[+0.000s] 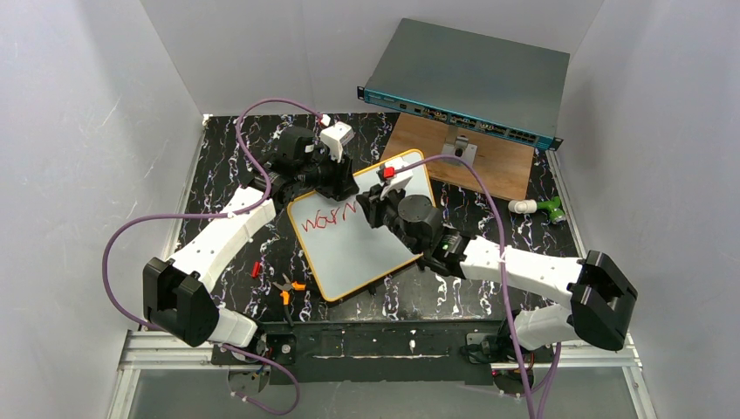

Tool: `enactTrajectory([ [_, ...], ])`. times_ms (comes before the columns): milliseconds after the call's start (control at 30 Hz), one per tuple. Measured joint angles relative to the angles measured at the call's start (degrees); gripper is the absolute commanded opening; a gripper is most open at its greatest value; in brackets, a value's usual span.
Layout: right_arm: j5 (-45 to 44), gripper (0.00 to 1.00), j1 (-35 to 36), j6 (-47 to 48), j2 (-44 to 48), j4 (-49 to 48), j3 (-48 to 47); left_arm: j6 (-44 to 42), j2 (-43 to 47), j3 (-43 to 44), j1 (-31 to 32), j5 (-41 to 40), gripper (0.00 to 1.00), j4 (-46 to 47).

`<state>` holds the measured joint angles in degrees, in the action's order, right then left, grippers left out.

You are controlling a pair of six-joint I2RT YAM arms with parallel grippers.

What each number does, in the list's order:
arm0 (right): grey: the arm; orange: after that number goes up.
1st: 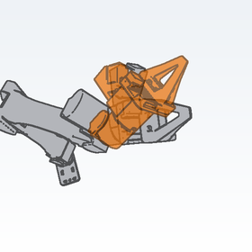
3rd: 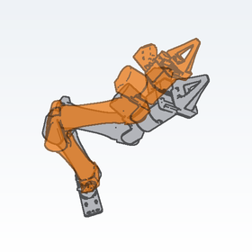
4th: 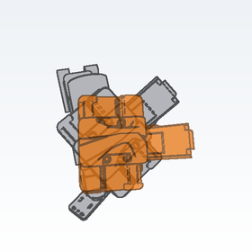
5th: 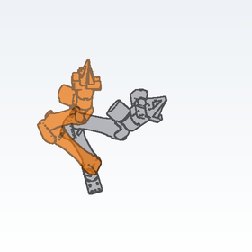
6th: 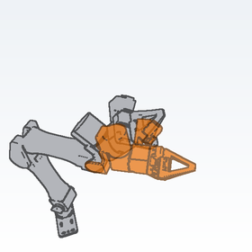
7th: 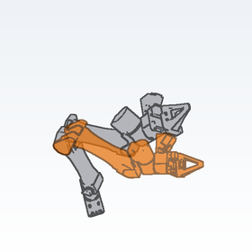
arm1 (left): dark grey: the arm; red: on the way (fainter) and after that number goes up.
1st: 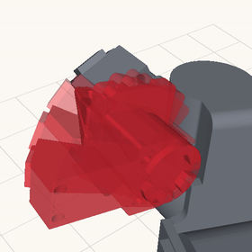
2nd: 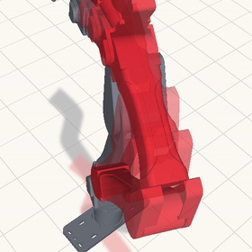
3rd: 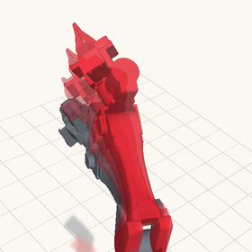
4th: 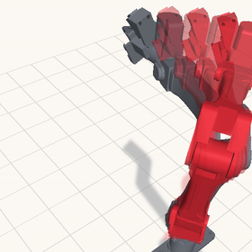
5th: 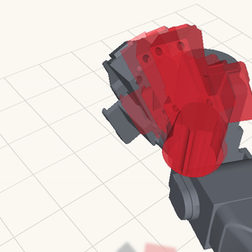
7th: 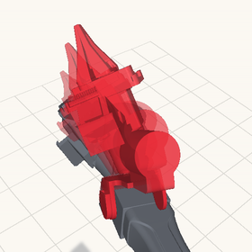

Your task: Write a sentence on the whiteboard

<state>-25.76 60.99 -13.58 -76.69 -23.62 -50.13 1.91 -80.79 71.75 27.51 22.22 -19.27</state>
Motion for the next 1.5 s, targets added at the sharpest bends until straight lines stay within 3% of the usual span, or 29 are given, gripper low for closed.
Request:
enactTrajectory([
  [300, 0.04, 0.01, -2.97, 0.44, -0.24, 0.24, -1.60, 0.00, 0.00, 0.00, 0.00, -0.87, 0.00, -0.11],
  [1500, -1.11, 0.01, -2.19, -3.82, 3.23, 4.39, 3.21, 0.02, 0.00, 0.00, 0.02, -1.01, 0.00, -0.44],
])
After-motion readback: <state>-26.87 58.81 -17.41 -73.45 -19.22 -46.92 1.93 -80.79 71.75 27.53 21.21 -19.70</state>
